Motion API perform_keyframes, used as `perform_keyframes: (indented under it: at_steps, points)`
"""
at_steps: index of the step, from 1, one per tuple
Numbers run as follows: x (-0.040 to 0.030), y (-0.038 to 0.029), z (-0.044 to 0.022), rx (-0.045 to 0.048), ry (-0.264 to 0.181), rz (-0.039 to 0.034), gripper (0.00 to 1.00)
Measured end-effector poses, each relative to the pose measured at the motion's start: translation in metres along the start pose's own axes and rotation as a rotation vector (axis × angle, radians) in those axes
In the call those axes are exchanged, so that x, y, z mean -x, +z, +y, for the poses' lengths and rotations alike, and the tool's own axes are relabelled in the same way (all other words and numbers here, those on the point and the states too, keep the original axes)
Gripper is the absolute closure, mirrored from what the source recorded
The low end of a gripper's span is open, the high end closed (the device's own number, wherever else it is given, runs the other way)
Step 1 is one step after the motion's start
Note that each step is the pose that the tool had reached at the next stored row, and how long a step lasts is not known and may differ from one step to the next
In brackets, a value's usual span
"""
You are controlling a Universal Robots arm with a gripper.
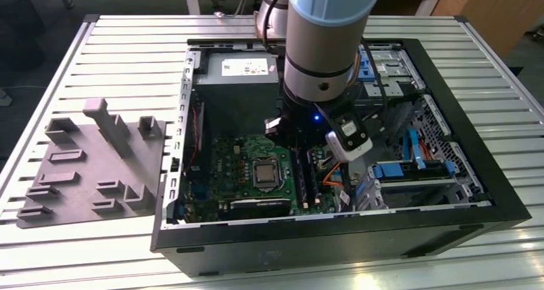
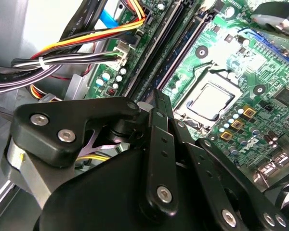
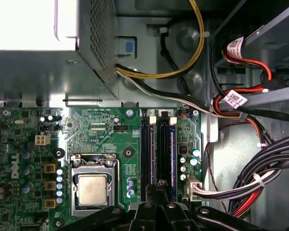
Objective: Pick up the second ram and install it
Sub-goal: 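Press down the second ram until it locks into place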
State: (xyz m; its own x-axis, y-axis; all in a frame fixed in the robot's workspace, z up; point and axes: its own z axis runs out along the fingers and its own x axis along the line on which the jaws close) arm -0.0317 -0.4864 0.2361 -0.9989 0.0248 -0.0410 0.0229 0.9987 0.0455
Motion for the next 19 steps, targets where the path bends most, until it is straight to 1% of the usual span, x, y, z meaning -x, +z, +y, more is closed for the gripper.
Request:
perform_keyframes:
  at_steps: [19]
  points:
    - [0.0001, -0.0002, -0.0041, 0.0, 0.0, 0.0001, 0.89]
